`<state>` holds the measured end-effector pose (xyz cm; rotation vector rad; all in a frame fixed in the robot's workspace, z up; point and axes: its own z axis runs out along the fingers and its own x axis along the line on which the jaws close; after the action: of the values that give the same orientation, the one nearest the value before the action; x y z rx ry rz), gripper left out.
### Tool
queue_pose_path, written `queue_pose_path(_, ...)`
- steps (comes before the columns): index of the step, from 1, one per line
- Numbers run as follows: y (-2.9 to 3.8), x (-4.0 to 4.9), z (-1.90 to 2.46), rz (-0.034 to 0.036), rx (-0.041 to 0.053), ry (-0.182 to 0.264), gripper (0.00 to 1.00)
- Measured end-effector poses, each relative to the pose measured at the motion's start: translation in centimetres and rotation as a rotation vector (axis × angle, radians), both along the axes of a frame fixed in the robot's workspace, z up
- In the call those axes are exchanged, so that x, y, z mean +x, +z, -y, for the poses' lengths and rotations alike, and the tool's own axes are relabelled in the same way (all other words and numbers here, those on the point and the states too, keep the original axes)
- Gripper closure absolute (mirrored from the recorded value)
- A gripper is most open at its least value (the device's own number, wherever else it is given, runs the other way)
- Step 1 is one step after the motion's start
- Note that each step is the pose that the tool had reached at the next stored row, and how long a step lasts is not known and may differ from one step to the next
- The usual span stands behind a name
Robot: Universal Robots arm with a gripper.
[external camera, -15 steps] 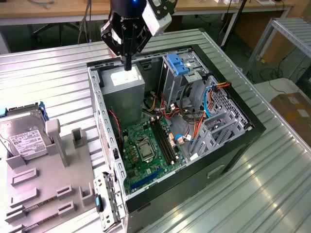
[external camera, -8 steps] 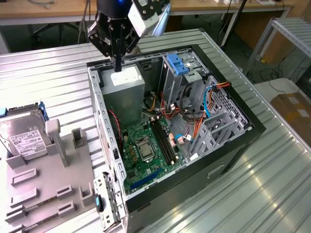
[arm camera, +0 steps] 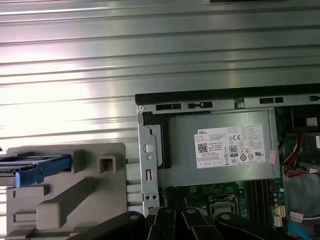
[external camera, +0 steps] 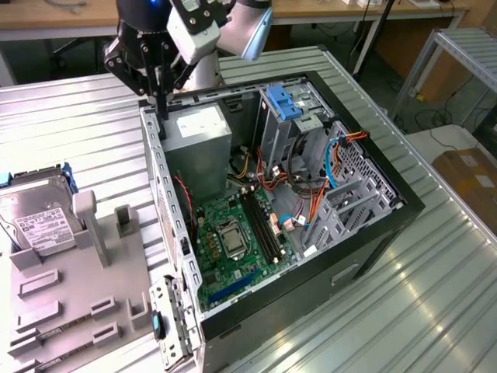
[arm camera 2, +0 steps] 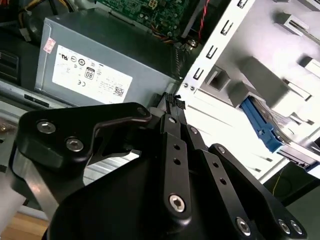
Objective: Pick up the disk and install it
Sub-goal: 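Reach for the disk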
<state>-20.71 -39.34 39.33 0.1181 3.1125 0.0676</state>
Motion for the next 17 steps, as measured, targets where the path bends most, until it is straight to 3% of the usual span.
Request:
queue_pose_path(3,0.00,-1.39,0.00,-0.0001,0.0000,0.000,0.89)
queue_pose_path(8,0.00,-4.54,0.00,0.0001,0.0001,0.000,0.89)
queue_pose_path(17,-0.01,-7.37,-0.01,0.0001,0.0001,0.000,0.89)
